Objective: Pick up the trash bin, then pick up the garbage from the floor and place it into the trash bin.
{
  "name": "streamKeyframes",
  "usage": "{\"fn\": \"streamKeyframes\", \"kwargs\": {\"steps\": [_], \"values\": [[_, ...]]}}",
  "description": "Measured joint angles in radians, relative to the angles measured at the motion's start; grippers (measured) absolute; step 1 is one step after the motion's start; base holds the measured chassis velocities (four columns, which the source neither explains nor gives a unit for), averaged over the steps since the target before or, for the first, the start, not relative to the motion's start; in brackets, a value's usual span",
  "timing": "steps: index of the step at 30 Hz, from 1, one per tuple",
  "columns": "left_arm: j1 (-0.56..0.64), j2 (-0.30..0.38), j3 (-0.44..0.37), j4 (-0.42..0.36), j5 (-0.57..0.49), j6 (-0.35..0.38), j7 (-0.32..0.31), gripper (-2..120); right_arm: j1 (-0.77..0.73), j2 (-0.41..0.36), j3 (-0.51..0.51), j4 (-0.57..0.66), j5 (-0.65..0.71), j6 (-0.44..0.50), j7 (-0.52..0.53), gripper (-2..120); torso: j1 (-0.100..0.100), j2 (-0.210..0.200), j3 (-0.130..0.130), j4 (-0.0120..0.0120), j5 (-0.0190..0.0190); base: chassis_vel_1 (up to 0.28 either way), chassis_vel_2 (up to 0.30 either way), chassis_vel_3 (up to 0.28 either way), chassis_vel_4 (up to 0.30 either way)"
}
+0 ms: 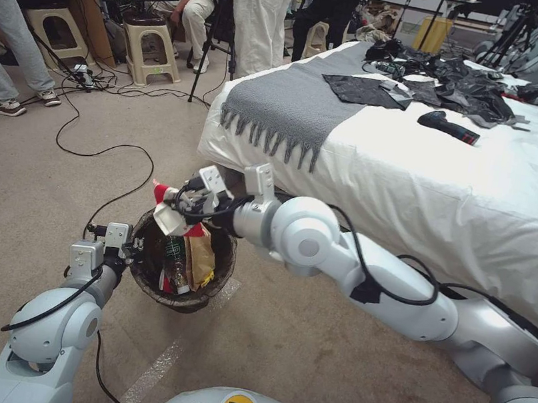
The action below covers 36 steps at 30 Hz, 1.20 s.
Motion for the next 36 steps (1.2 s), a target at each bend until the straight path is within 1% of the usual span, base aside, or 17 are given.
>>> {"fn": "streamKeyframes", "kwargs": {"steps": [2, 4, 11, 16, 26, 28, 29, 32, 33, 35, 36], "values": [[0.000, 0.000, 0.000, 0.001, 0.000, 0.000, 0.000, 0, -0.004, 0.001, -0.004, -0.002, -0.002, 0.000, 0.002, 0, 0.000, 0.000, 0.000, -0.0001, 0.0000, 0.000, 0.000, 0.000, 0.000], [-0.004, 0.001, 0.001, 0.007, -0.002, 0.000, -0.001, 0, -0.044, 0.014, -0.033, -0.021, -0.011, 0.007, 0.029, 0, 0.000, 0.000, 0.000, -0.0003, 0.0002, 0.000, 0.000, 0.000, 0.000], [-0.006, 0.001, 0.002, 0.011, -0.003, 0.000, -0.001, 0, -0.083, 0.050, -0.058, -0.043, 0.001, 0.013, 0.071, 0, 0.000, 0.000, 0.000, -0.0001, 0.0002, 0.000, 0.000, 0.000, 0.000], [-0.005, 0.004, -0.001, 0.011, -0.007, 0.000, -0.002, 0, -0.117, 0.073, -0.066, -0.078, 0.002, 0.018, 0.096, 0, 0.000, 0.000, 0.000, -0.0001, 0.0002, 0.000, 0.000, 0.000, 0.000], [-0.006, 0.003, -0.002, 0.016, -0.008, 0.000, -0.002, 0, -0.165, 0.109, -0.059, -0.132, -0.005, 0.022, 0.102, -1, 0.000, 0.000, 0.000, 0.0000, 0.0003, 0.000, 0.000, 0.000, 0.000], [-0.007, 0.003, -0.003, 0.016, -0.009, 0.000, -0.002, 0, -0.167, 0.114, -0.057, -0.145, -0.017, 0.017, 0.102, 4, 0.000, 0.000, 0.000, 0.0000, 0.0002, 0.000, 0.000, 0.000, 0.000], [-0.007, 0.003, -0.003, 0.016, -0.009, 0.000, -0.002, 0, -0.167, 0.114, -0.057, -0.145, -0.017, 0.017, 0.102, 4, 0.000, 0.000, 0.000, 0.0000, 0.0002, 0.000, 0.000, 0.000, 0.000], [-0.005, 0.004, -0.007, 0.016, -0.012, 0.000, -0.002, 0, -0.167, 0.120, -0.053, -0.159, -0.023, 0.018, 0.104, 21, 0.000, 0.000, 0.000, -0.0001, 0.0002, 0.000, 0.000, 0.000, 0.000], [-0.005, 0.004, -0.007, 0.016, -0.012, 0.000, -0.002, 0, -0.167, 0.120, -0.053, -0.159, -0.023, 0.018, 0.104, 21, 0.000, 0.000, 0.000, -0.0001, 0.0002, 0.000, 0.000, 0.000, 0.000], [-0.003, 0.003, -0.007, 0.017, -0.012, 0.000, -0.002, 0, -0.166, 0.127, -0.046, -0.160, -0.022, 0.019, 0.107, 32, 0.000, 0.000, 0.000, -0.0001, 0.0003, 0.000, 0.000, 0.000, 0.000], [-0.003, 0.003, -0.007, 0.017, -0.012, 0.000, -0.002, 0, -0.166, 0.127, -0.046, -0.160, -0.022, 0.019, 0.107, 32, 0.000, 0.000, 0.000, -0.0001, 0.0003, 0.000, 0.000, 0.000, 0.000]]}}
